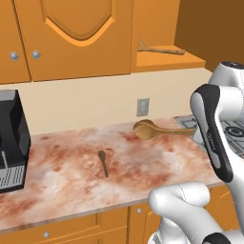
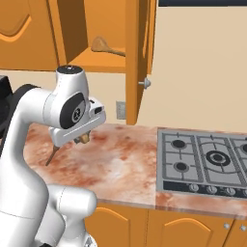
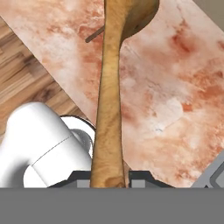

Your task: Organize the utensils by type. Pick up the wooden spoons from the counter and place them in the open cabinet. Then pick up the metallic utensils from the counter and place them in the open drawer.

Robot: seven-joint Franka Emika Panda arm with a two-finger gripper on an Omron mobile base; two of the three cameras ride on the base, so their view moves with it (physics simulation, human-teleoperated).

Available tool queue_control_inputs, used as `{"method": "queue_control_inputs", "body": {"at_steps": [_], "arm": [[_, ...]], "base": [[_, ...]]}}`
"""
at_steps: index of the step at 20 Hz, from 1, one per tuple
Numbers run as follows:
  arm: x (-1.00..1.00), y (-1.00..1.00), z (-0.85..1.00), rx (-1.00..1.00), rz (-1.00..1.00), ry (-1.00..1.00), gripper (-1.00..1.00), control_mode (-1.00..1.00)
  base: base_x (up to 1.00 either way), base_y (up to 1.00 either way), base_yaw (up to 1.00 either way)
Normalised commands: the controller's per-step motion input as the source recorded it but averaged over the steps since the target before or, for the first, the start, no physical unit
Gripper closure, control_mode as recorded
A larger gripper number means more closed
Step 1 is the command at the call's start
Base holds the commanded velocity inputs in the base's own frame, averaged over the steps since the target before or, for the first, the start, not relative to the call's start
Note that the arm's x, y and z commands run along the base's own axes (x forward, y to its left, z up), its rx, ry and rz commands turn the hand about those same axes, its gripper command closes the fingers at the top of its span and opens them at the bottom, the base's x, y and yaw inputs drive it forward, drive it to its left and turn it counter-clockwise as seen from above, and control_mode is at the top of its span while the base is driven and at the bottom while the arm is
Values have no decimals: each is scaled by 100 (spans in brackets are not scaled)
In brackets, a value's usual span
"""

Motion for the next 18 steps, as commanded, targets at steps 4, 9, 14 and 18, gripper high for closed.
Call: {"method": "queue_control_inputs", "body": {"at_steps": [4,9,14,18], "arm": [[0,0,0,0,0,0,100,100],[0,0,0,0,0,0,100,100],[-2,-11,3,0,0,-4,100,-100],[-1,-18,19,0,0,-21,100,-100]], "base": [[18,-3,0],[10,-1,0],[0,0,0],[0,0,0]]}}
